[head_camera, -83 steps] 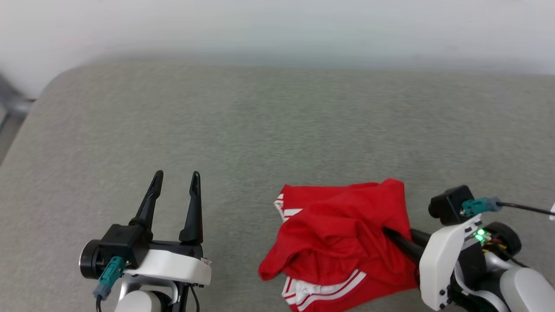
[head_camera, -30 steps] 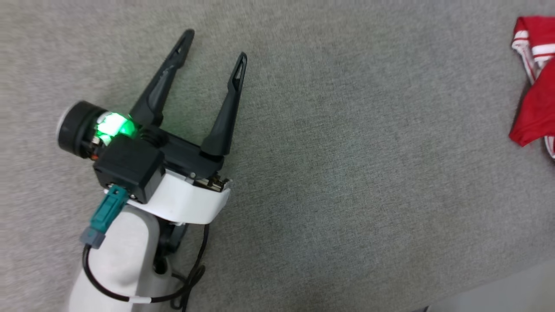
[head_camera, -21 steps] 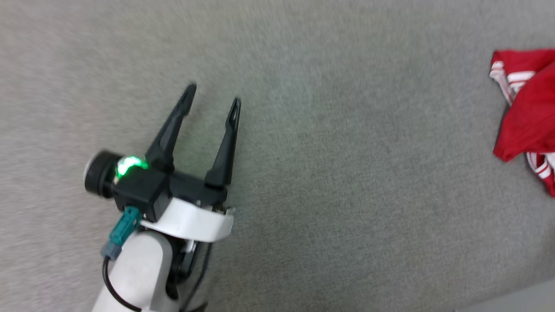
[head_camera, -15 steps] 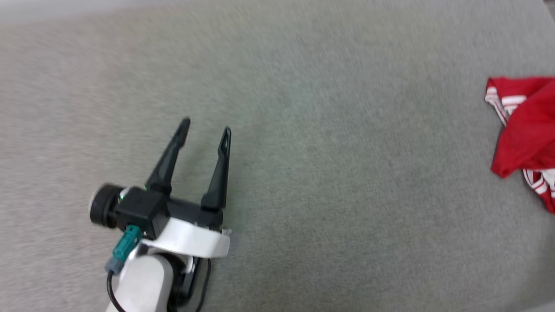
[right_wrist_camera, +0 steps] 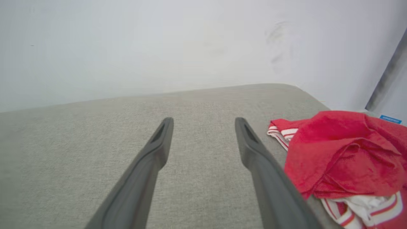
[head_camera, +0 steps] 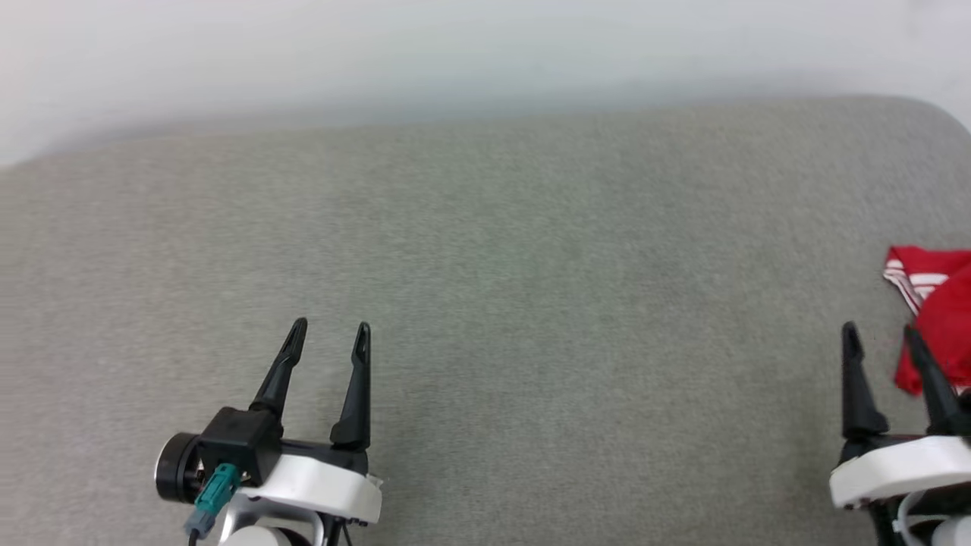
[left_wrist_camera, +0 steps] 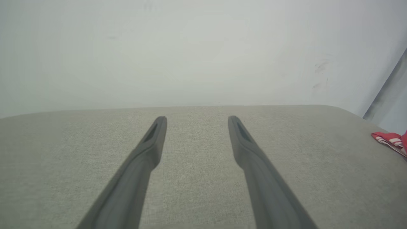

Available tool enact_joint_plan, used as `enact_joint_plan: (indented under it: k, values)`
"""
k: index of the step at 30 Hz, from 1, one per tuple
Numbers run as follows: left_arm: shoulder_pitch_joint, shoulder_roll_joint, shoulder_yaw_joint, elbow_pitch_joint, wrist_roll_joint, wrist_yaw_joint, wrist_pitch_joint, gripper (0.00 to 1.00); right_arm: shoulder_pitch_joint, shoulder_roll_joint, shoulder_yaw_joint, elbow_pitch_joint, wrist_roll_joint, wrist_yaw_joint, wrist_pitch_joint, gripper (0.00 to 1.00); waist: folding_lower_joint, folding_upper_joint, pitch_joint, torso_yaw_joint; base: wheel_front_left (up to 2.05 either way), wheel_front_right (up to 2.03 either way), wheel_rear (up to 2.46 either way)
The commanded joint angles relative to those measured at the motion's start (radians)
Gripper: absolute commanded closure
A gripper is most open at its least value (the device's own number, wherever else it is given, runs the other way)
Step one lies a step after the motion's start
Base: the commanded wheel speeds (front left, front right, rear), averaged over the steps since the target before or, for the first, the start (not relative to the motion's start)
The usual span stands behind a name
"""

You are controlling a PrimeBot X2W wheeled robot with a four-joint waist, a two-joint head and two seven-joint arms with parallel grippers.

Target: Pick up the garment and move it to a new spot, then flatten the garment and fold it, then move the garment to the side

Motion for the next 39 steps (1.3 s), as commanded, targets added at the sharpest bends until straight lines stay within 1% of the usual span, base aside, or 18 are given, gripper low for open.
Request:
enact_joint_plan:
  k: [1,7,11,12,14,22,39]
  values:
    - [0.015,0.001,0.01,0.008,-0.006,0.003,-0.005,0.0,0.029,0.018,0.015,-0.043,-0.005,-0.002,0.009,0.0,0.0003,-0.0001,-0.043,0.049,0.0,0.0,0.0]
    - [0.054,0.024,0.057,0.036,0.0,0.017,-0.007,0.0,0.13,0.059,0.078,-0.213,-0.031,-0.002,0.069,0.0,0.0003,-0.0001,-0.113,0.089,0.0,0.0,0.0]
    - [0.092,0.041,0.084,0.038,0.008,0.015,-0.007,0.0,0.192,0.067,0.089,-0.301,-0.044,-0.001,0.115,0.0,0.0003,-0.0001,-0.152,0.1,0.0,0.0,0.0]
    - [0.119,0.056,0.092,0.032,0.017,0.014,-0.007,0.0,0.245,0.069,0.087,-0.351,-0.054,-0.001,0.143,0.0,0.0003,-0.0001,-0.172,0.103,0.0,0.0,0.0]
    - [0.14,0.057,0.093,0.033,0.02,0.01,-0.007,0.0,0.274,0.069,0.089,-0.375,-0.049,-0.001,0.157,0.0,0.0003,-0.0001,-0.182,0.102,0.0,0.0,0.0]
    - [0.179,0.047,0.079,0.042,0.038,0.0,-0.007,0.0,0.337,0.069,0.077,-0.414,-0.039,-0.001,0.179,0.0,0.0003,-0.0001,-0.208,0.098,0.0,0.0,0.0]
    - [0.17,0.025,0.079,0.066,0.047,-0.019,-0.007,0.0,0.34,0.07,0.072,-0.428,-0.037,-0.001,0.199,0.0,0.0003,-0.0001,-0.214,0.097,0.0,0.0,0.0]
